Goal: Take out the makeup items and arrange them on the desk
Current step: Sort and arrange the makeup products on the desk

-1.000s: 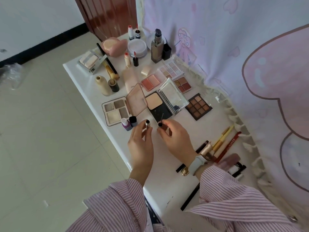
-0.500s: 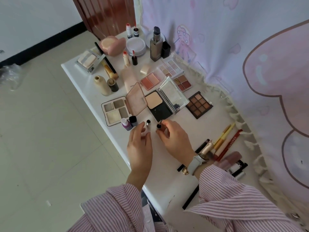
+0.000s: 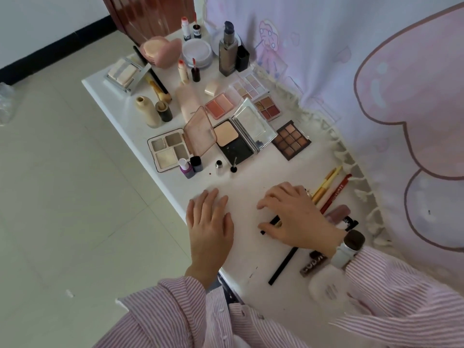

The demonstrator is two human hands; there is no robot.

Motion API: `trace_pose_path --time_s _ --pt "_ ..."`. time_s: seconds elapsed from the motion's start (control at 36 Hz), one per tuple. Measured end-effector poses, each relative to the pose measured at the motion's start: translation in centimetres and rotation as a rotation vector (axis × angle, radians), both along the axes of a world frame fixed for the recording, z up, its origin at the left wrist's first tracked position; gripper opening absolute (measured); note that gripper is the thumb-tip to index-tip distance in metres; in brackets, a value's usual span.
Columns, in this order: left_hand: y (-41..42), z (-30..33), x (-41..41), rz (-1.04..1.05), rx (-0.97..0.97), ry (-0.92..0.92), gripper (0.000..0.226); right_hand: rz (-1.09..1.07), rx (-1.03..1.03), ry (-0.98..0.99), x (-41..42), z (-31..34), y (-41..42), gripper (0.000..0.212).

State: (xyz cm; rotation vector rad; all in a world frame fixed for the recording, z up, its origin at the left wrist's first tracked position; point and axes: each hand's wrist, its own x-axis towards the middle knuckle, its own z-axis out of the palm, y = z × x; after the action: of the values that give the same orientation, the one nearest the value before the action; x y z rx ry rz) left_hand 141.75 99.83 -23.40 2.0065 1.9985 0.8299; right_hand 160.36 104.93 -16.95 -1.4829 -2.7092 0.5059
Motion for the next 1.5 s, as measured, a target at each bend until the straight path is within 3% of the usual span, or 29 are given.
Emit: trace_pose_path --time_s 0.08,0.19,0.47,0.58,0.67,0.81,1.0,1.22,1.31,1.42,1.5 --pt "-0.4 -0.2 0.0 -0.023 -0.024 0.033 0.031 0.088 -0.005 -0.175 -0.3 0.4 -1.4 0.042" --pt "-0.2 0.1 -0.4 -0.03 -0.061 0.054 0.032 0.081 0.104 -0.241 -1.2 -0.7 -2.3 0.03" --pt "-0.2 0.3 -1.2 -0.075 -0.105 -0.001 0.035 0.219 0.314 -0.131 -1.2 -1.8 -1.2 0.024" --pt "-0.2 0.6 -1.2 -0.069 -0.122 -0.044 0.036 0.29 0.278 -0.085 -1.3 -1.1 -1.2 0.015" --pt "-0.1 0.8 -1.3 -0.074 -0.133 -0.067 0.036 0.276 0.232 -0.134 -0.8 -1.5 -1.9 0.023" --pt "-0.2 0.8 -1.3 -0.079 -0.144 -0.082 0.035 0.179 0.304 -0.139 -0.1 -2.8 -2.7 0.024" --pt "-0.2 0.9 -1.5 -0.09 -0.148 -0.12 0.035 0.235 0.299 -0.071 -1.1 -2.8 -2.6 0.012" --pt "-0.3 0.8 -1.6 -0.087 -0.175 -0.145 0.035 0.195 0.265 -0.116 -1.3 -2.9 -2.1 0.033" --pt "-0.2 1.2 -1.6 -0.087 -0.186 -0.164 0.035 0.222 0.292 -0.032 -1.7 -2.9 -1.7 0.037" --pt "0.2 2.5 -2.0 -0.021 -0.222 -0.305 0.025 0.222 0.282 0.157 -2.6 -0.7 -1.9 0.005" --pt "0.3 5.2 -2.4 0.074 -0.28 -0.454 0.02 0.101 0.206 0.21 -3.8 1.7 -2.2 0.024"
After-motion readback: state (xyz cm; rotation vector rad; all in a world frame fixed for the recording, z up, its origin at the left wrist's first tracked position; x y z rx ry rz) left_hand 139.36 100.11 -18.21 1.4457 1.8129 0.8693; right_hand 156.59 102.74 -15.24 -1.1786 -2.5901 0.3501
